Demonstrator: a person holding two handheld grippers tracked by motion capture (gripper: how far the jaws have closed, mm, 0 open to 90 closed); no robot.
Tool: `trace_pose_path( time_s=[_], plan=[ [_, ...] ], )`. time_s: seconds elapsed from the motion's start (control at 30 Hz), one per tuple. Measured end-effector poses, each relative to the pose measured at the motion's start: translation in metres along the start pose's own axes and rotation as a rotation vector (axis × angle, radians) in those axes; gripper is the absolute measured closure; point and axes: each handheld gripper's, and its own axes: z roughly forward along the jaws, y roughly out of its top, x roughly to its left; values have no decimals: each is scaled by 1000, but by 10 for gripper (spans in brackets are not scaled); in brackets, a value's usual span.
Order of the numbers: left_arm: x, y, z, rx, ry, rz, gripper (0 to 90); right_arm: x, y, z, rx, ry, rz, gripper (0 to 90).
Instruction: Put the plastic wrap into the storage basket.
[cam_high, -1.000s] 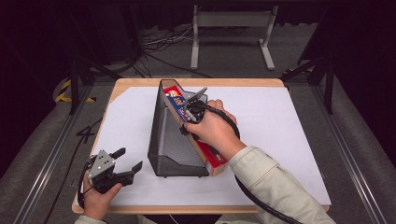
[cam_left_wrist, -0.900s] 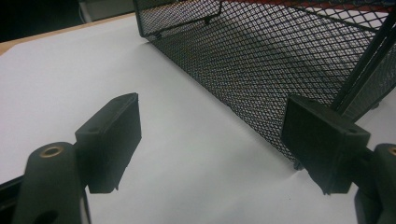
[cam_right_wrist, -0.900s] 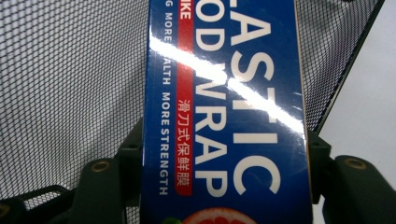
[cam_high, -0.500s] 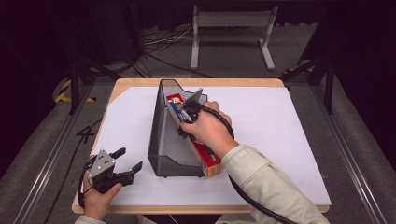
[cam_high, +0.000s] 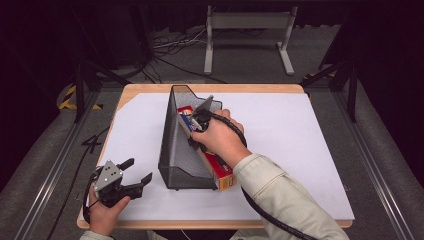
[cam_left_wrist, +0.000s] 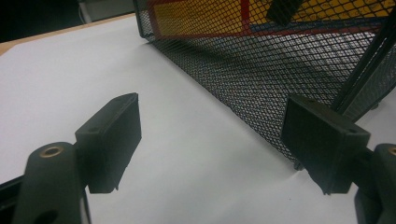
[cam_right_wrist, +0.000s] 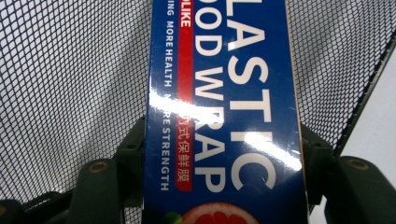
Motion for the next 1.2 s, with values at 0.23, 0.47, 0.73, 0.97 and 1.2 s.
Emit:
trace_pose_path(
  time_s=[0.23, 0.47, 0.73, 0.97, 1.2],
  plan=[
    [0, 0, 0, 3, -2, 2, 211, -1, 1, 0, -12, -8, -25, 367],
    [-1, 0, 0, 3, -3, -1, 211, -3, 1, 0, -60, -31, -91, 338],
    [0, -1, 0, 7, -2, -3, 211, -6, 0, -2, -102, -15, -78, 266],
    [0, -1, -1, 8, 3, -3, 211, -5, -1, -8, -125, 1, -88, 242],
    [1, -1, 1, 4, 3, -6, 209, -6, -5, -21, -175, 29, -88, 238]
  ],
)
